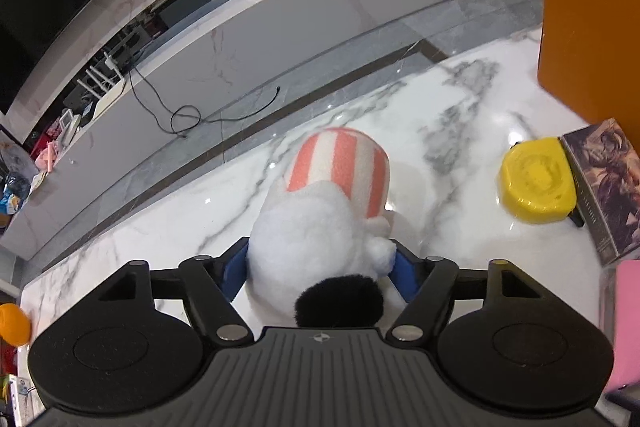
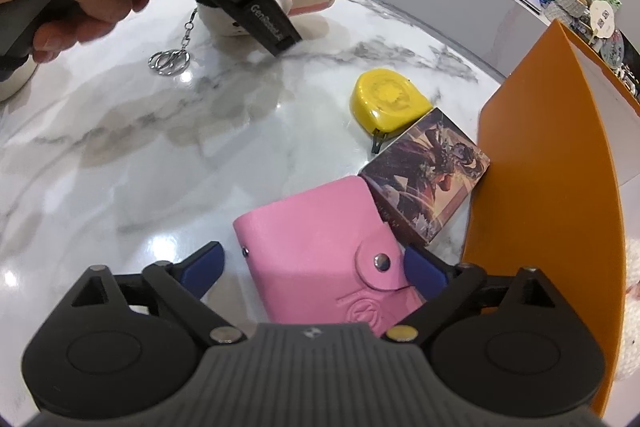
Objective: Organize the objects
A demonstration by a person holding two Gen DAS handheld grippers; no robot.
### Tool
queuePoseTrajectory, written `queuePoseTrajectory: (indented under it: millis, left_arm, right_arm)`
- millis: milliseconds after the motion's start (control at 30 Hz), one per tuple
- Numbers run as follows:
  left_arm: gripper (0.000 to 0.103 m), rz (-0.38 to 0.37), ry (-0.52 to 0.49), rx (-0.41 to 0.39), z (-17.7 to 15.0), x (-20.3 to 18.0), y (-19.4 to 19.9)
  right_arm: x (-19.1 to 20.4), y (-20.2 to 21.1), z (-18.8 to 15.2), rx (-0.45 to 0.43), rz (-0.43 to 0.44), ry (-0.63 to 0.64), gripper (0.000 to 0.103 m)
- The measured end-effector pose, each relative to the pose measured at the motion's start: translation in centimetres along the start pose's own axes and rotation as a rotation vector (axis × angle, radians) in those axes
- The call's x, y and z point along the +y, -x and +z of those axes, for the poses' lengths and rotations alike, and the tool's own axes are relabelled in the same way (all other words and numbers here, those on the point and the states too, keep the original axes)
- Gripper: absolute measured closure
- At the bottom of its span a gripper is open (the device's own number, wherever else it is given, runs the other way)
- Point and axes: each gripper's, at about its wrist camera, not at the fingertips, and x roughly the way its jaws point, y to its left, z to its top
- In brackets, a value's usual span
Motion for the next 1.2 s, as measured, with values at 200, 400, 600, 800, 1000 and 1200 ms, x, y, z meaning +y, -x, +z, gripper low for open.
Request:
queuePoseTrajectory:
  millis: [200,400,600,800,1000,1200]
  left_arm:
    - [0.023,-0.004,-0.012,0.035,-0.8,0.1,0.7]
    - [0.026,-0.003,0.022,0.067,-3.1,0.4,1.7]
    - [0.034,-0.064,0.066,0.076,-6.1,0.3,2.9]
    - [0.037,-0.159,0.238,0.018,-9.1,0.3,5.9]
    - [0.037,-0.177,0.132,-0.026,-12.7,-3.0,9.7]
    - [0.036,-0.263,0.06,-0.006,-14.9,-5.1,12.4]
  right_arm:
    - [1.2,0.6,-0.1,0.076,0.052,0.045,0.017]
    - [3.3,1.1,-1.0,0.092,0.066,0.123,0.017]
    - [3.9,1.7,-1.9,0.094,0.068,0.15,0.017]
    - [4.2,2.0,-2.4,0.094,0.078,0.146,0.017]
    - [4.1,2.3,-3.4,0.091,0.096,0.151,0.017]
    - [4.4,3.1,-5.0,0.107,0.107,0.166,0.017]
